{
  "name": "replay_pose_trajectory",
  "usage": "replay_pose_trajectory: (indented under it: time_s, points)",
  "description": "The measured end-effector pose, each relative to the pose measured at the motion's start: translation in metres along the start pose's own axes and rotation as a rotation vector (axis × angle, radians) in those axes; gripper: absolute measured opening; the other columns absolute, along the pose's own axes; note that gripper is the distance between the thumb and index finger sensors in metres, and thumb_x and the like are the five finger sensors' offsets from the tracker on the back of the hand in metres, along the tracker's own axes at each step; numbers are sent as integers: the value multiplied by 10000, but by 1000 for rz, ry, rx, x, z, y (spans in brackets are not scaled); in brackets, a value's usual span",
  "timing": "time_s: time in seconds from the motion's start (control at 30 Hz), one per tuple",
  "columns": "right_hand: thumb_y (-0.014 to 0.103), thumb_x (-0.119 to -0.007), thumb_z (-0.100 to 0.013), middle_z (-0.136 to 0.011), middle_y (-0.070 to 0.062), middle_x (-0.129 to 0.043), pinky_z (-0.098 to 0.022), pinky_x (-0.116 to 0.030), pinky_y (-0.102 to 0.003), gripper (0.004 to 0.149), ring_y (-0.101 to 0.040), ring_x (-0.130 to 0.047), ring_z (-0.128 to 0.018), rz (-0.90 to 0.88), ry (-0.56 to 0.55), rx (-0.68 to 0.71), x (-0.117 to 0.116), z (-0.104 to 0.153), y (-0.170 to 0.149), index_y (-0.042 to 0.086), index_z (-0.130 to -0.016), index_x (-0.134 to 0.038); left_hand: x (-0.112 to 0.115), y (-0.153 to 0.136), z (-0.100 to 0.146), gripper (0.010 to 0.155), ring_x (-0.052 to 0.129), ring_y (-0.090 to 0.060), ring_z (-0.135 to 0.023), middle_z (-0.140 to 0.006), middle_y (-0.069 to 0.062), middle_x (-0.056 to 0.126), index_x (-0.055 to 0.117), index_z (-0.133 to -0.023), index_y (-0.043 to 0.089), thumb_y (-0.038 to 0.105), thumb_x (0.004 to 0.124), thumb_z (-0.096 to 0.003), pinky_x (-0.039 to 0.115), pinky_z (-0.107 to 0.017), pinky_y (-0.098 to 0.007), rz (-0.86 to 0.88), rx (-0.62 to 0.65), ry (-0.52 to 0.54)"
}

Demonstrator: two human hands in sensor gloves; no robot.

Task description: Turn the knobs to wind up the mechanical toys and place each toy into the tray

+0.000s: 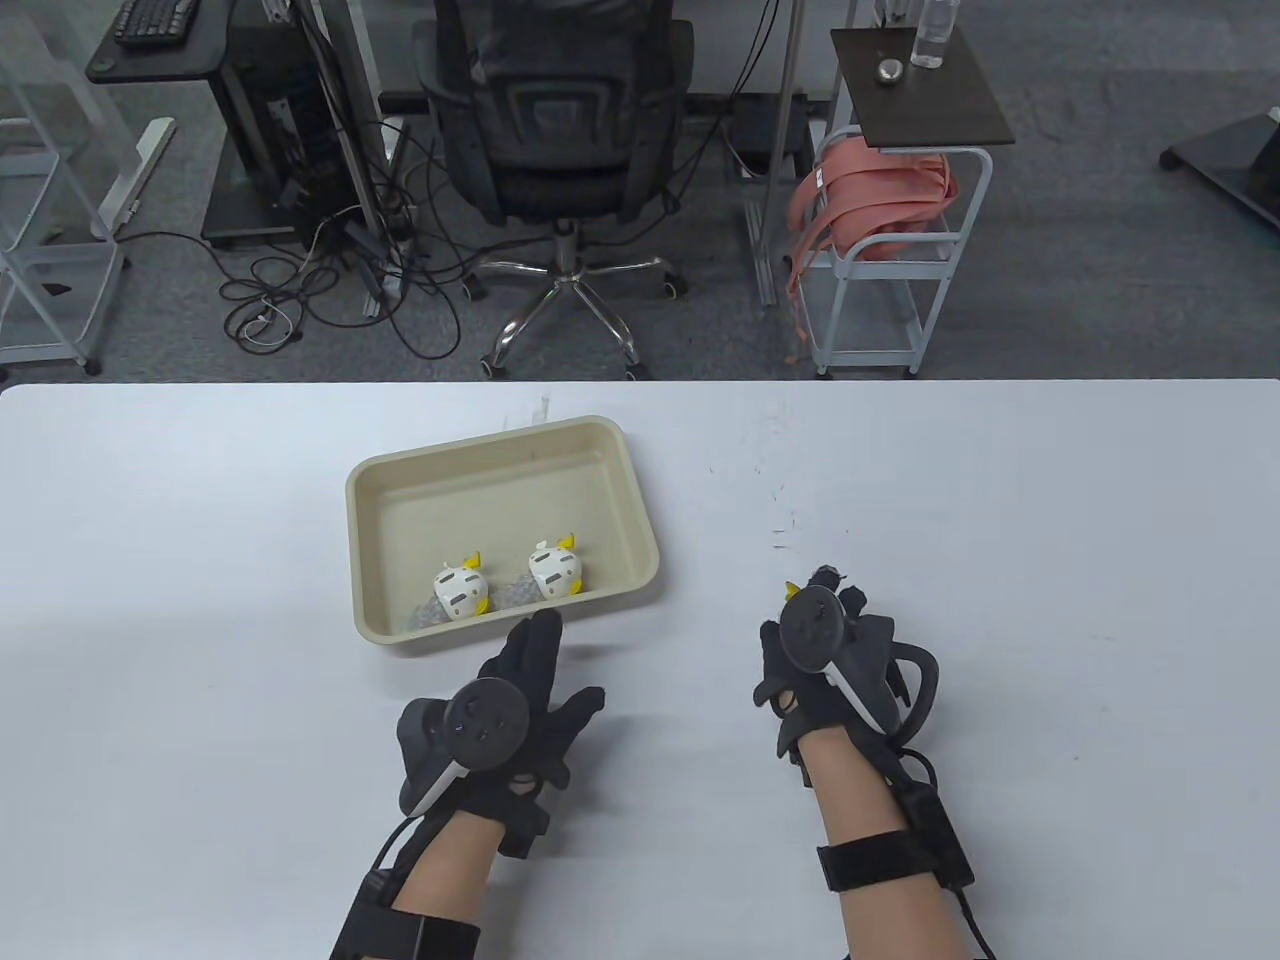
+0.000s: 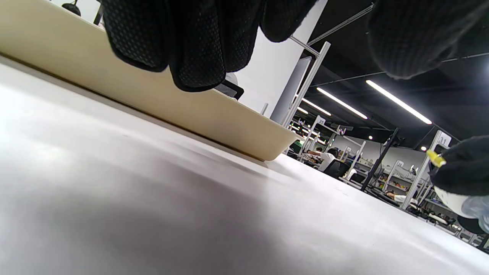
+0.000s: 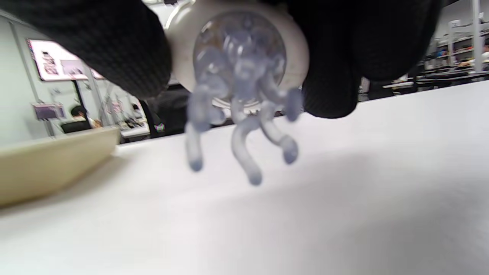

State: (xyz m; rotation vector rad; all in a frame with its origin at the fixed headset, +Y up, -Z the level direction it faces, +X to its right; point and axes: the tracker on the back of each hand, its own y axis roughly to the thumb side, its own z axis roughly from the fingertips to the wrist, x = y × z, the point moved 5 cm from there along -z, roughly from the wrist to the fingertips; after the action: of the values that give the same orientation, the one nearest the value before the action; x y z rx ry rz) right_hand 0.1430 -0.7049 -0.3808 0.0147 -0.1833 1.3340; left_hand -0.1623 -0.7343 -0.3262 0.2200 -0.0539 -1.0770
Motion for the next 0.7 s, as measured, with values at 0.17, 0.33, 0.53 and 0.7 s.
replay_pose_trajectory:
  time_s: [0.17, 0.33, 0.53, 0.7]
  points:
    - [486, -851, -473, -998, -367, -593, -503, -752, -586, 832, -456, -893, -712, -95, -43, 83, 19, 17, 18, -13, -1065, -548, 3, -5, -1, 843, 885, -366, -903, -1112, -160, 674, 491, -1129, 228, 654, 782, -462, 695, -684, -545, 42, -4, -19]
    - [468, -857, -473, -986, -372, -605, -510, -758, -595, 833, -472, -890, -723, -237, -80, 159, 34, 36, 33, -24, -1068, -544, 1, -10, -1, 837, 874, -370, -913, -1112, -157, 679, 494, -1129, 235, 663, 767, -464, 680, -698, -540, 124, -12, -5]
    - [447, -857, -477, -998, -360, -646, -530, -752, -606, 828, -482, -876, -761, -373, -107, 242, 35, 52, 41, -34, -1063, -525, 3, -14, -2, 839, 867, -376, -922, -1115, -148, 677, 489, -1130, 238, 673, 758, -465, 684, -698, -537, 177, -20, -19]
    - [427, -863, -479, -985, -369, -567, -559, -750, -608, 806, -499, -836, -792, -499, -43, 306, 19, 55, 46, 6, -1080, -529, 5, -13, -2, 835, 864, -372, -928, -1116, -141, 681, 489, -1132, 239, 680, 743, -470, 684, -702, -532, 214, -18, -28]
